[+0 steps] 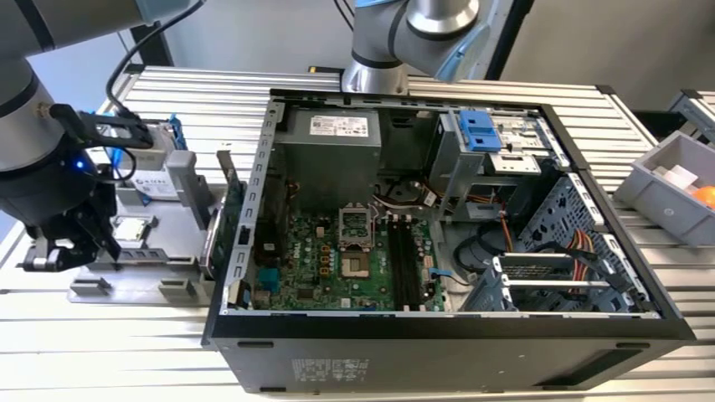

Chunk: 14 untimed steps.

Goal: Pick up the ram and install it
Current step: 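Pick up the ram and move it above insertion slot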

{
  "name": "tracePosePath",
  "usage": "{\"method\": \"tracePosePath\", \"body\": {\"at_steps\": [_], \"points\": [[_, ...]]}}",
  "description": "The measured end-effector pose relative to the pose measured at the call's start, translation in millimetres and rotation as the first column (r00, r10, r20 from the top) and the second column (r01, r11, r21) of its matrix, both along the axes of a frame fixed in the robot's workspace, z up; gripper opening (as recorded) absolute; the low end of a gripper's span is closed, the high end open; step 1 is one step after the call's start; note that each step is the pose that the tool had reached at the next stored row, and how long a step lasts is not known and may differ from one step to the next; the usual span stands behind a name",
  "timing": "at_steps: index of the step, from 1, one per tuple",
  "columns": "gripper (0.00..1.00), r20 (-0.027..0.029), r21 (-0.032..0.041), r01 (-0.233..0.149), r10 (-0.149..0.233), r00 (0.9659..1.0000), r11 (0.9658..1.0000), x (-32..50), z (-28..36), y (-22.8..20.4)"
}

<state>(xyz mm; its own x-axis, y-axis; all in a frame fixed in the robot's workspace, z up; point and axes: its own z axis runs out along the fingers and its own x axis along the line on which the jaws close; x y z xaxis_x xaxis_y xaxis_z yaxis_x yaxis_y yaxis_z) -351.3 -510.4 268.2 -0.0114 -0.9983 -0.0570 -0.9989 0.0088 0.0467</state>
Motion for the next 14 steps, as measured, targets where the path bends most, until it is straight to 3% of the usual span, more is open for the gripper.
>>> {"method": "tracePosePath", "body": {"at_steps": [14], "points": [[0.00, 0.0000, 0.0000, 0.000, 0.000, 1.0000, 1.0000, 0.0, 11.4, 0.0]]}}
